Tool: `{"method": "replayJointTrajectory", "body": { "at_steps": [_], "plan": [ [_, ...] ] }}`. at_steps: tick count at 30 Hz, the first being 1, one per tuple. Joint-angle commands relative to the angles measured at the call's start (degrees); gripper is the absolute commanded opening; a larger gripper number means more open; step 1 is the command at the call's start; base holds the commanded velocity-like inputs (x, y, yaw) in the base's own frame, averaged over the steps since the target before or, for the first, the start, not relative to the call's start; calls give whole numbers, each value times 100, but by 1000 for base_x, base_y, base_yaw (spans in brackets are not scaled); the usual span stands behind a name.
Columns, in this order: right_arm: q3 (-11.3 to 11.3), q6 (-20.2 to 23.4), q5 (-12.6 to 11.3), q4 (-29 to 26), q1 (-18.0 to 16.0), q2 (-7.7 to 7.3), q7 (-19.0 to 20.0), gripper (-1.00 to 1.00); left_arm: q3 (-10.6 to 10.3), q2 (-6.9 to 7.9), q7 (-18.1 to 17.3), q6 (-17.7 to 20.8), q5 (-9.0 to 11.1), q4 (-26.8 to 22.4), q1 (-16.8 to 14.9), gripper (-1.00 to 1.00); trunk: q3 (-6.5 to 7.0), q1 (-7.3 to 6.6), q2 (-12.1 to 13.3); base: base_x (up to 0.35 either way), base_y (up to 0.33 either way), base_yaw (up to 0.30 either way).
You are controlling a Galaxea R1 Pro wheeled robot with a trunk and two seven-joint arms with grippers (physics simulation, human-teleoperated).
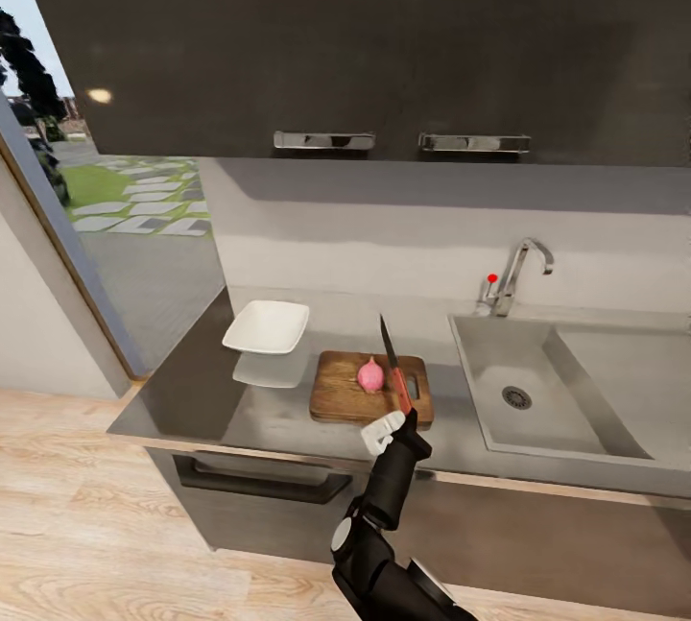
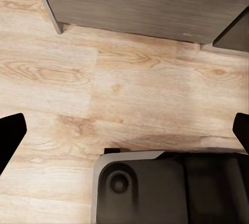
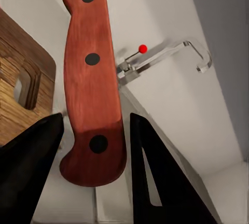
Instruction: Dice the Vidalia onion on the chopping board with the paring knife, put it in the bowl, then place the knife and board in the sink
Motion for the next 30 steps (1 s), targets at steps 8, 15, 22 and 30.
{"method": "replayJointTrajectory", "body": {
  "at_steps": [8, 15, 22, 30],
  "plan": [
    [265, 35, 16, 357, -7, 0, -10, -100, -27, 7, 38, -17, 36, 13, -2, 100, -10, 4, -11, 0, -10, 0],
    [315, 34, 16, 372, -9, 0, -23, -100, -27, 7, 38, -17, 36, 14, -2, 100, -10, 4, -11, 0, 0, 0],
    [317, 34, 16, 374, -7, 0, -26, -100, -27, 7, 38, -17, 36, 14, -2, 100, -25, 4, -11, 0, -16, 0],
    [410, 34, 13, 386, -5, 0, -19, -100, -27, 7, 38, -17, 36, 14, -2, 100, -86, 4, -11, 0, -59, 0]
  ]
}}
